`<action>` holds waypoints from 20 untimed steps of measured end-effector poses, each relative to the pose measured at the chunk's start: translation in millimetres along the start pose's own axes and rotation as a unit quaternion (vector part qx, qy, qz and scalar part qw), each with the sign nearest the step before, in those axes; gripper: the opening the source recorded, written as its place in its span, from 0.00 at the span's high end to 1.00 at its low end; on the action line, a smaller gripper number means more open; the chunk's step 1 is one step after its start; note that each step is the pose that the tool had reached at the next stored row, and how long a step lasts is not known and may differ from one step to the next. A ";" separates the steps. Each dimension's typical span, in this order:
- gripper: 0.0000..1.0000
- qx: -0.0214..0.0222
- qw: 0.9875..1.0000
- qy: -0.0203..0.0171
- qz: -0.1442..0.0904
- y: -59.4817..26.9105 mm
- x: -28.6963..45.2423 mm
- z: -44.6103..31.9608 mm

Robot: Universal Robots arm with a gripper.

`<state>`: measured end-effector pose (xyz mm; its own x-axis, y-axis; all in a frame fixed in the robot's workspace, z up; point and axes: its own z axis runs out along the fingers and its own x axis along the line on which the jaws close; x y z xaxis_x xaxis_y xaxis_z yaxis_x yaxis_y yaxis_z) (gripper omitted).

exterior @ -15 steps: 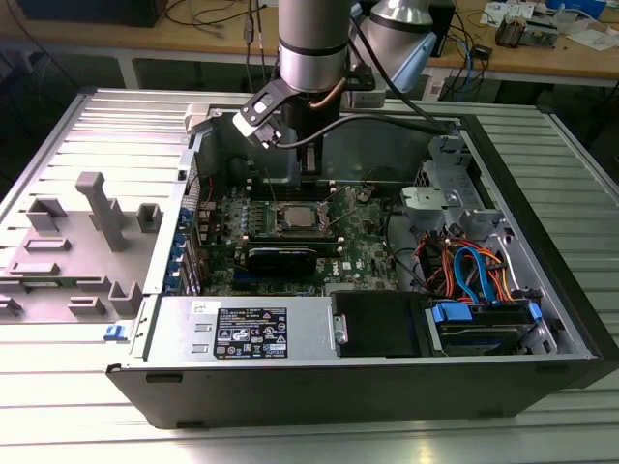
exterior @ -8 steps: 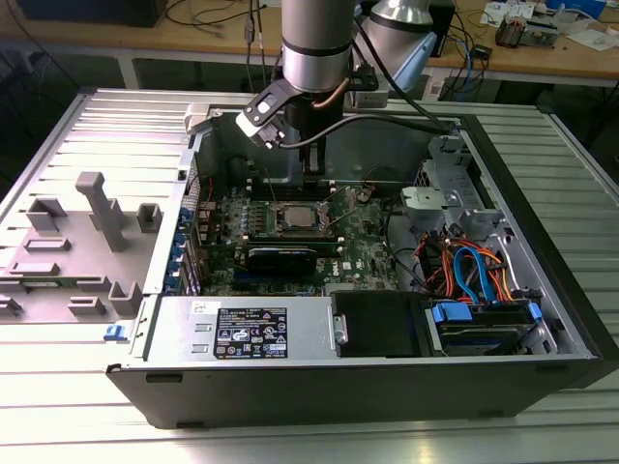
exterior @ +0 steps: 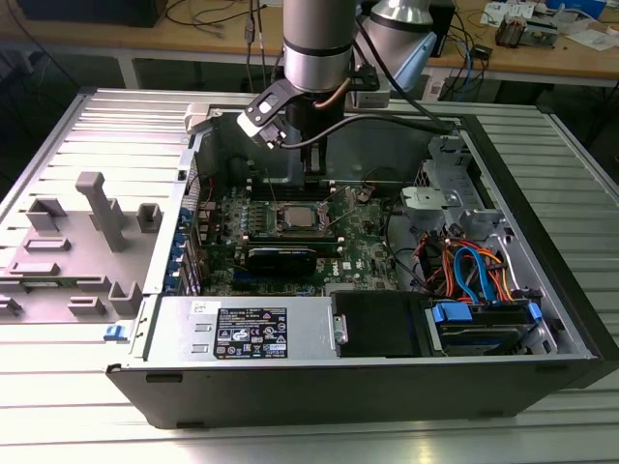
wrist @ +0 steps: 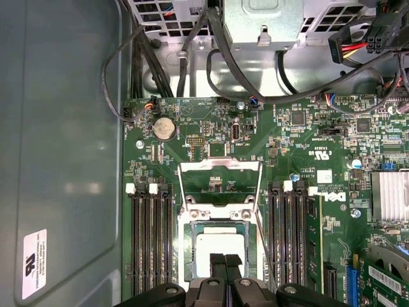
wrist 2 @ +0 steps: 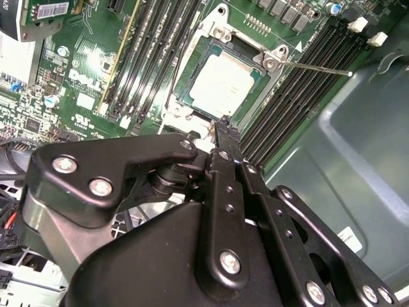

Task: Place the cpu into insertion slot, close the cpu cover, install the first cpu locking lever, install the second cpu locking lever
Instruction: 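Close the cpu cover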

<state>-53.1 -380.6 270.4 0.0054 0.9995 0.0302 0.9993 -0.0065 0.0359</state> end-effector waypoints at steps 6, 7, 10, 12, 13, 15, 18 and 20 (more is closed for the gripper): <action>0.89 0.000 1.000 0.000 0.000 2.5 0.0 0.1; 0.89 0.000 1.000 0.000 0.000 3.2 0.0 0.1; 0.89 0.000 1.000 0.000 0.000 4.9 0.0 0.2; 0.89 0.000 1.000 0.000 0.000 5.5 0.0 0.2; 0.89 0.000 1.000 0.000 0.000 5.8 0.0 0.2; 0.89 0.000 1.000 0.000 0.000 6.1 0.0 0.2; 0.89 0.000 1.000 0.000 0.000 7.1 0.0 0.3; 0.89 0.000 1.000 0.000 0.000 9.1 0.1 0.3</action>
<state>-44.0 -380.6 270.4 0.0055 0.9995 0.0303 0.9993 -0.0066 0.0359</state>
